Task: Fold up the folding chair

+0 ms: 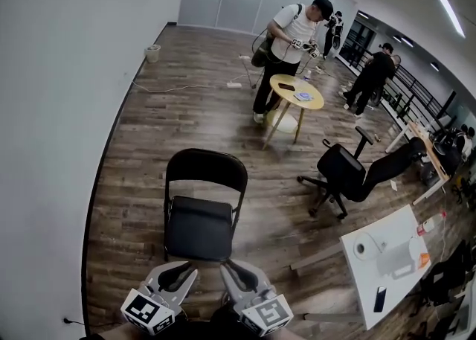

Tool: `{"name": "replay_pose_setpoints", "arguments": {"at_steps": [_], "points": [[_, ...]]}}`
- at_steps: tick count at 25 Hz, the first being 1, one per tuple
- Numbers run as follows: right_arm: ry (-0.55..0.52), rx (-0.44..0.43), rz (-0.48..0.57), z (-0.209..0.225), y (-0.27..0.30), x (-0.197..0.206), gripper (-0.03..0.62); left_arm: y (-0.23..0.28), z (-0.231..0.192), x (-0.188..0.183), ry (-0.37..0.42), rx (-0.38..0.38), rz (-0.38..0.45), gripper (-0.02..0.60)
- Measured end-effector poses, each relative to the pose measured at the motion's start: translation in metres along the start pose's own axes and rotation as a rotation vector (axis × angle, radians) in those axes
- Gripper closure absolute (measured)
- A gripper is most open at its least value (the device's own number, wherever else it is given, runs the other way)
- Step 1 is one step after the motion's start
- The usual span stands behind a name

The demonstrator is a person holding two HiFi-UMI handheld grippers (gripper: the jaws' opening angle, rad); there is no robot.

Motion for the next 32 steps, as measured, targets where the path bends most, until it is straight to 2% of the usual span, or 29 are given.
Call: {"name": "replay_pose_setpoints", "arguments": {"at_steps": [8,13,21,26,32], "points": [[0.01,-0.116,-0.027,0.057,0.017,-0.005,0.551,0.055,-0.007,0.004,0.013,-0.094,-0.037,0.502],[0.027,-0.181,-0.034,0.099,0.028,-0.005,0.546,0.089,-0.01,0.012,-0.009,-0.15,-0.056,0.477],[0.058,-0.248,-0.103,0.155,0.03,0.016,0.533,0.117,-0.012,0.011,-0.023,-0.3,-0.073,0.44],[0.051,-0.267,-0.112,0.167,0.041,0.016,0.53,0.11,-0.02,0.024,-0.048,-0.351,-0.084,0.422],[0.032,-0.275,-0.127,0.163,0.057,0.01,0.523,0.106,-0.035,0.035,-0.098,-0.354,-0.086,0.399]]}}
Point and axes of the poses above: the fingertips, and each gripper's own axes: y forward along the fingers, z to its right, x out of its underside, the point moved 1 cm from there along -y, backward along the fingers, and after that the axes turned 6 degrees about y, right-handed, at the moved point
